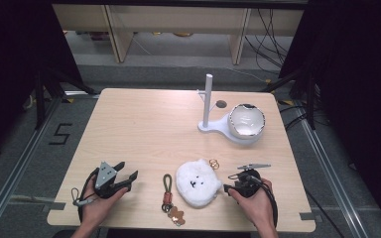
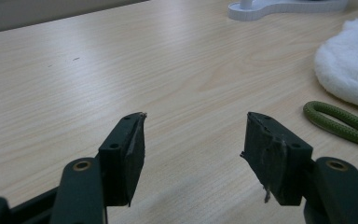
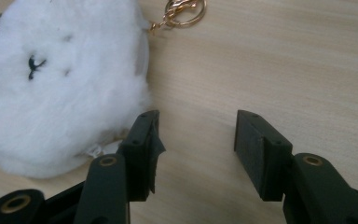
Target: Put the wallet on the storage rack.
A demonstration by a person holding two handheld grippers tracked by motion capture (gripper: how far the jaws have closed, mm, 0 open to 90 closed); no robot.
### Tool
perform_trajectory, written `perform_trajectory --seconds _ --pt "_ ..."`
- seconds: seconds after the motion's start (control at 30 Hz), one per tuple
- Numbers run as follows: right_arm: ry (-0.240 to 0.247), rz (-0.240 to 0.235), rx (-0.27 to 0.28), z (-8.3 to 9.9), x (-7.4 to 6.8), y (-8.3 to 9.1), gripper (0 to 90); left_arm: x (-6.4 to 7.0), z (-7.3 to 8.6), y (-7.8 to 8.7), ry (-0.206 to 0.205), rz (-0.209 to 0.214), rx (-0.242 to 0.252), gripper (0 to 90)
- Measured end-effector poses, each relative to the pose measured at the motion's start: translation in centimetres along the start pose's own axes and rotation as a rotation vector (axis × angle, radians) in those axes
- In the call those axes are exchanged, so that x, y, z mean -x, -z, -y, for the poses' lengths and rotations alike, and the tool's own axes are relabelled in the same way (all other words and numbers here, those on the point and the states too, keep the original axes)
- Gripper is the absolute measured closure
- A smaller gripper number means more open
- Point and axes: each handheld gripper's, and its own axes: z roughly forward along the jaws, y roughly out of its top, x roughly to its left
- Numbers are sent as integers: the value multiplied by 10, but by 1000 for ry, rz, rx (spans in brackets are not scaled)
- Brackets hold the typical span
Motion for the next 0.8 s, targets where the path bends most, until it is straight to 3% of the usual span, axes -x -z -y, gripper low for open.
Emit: perform_trajectory --seconds 0.13,0.2,0.33,0.37,0.43,0.5,0.57,0.7,0.73,0.8 --pt "8 11 -38 -2 -4 1 523 0 0 -1 5 0 -7 376" --pt "55 -13 -72 -5 -8 1 548 0 0 -2 6 1 -4 376" --pt "72 -28 -91 -8 -13 2 568 0 0 0 7 -6 -4 375" --pt "110 -36 -95 -10 -15 4 568 0 0 -1 9 -5 -3 375" --pt "123 -33 -95 -12 -18 6 565 0 0 0 10 -3 -3 375" --pt "135 -31 -113 -18 -21 9 575 0 0 0 3 3 -4 376" --pt "103 -22 -144 -28 -26 11 585 0 0 0 -2 8 -4 376" --pt "140 -31 -167 -37 -30 10 566 0 0 0 2 13 5 376" --pt "174 -34 -187 -42 -32 7 550 0 0 0 1 11 -3 376" --pt "186 -49 -220 -47 -34 2 529 0 0 0 0 10 -5 376"
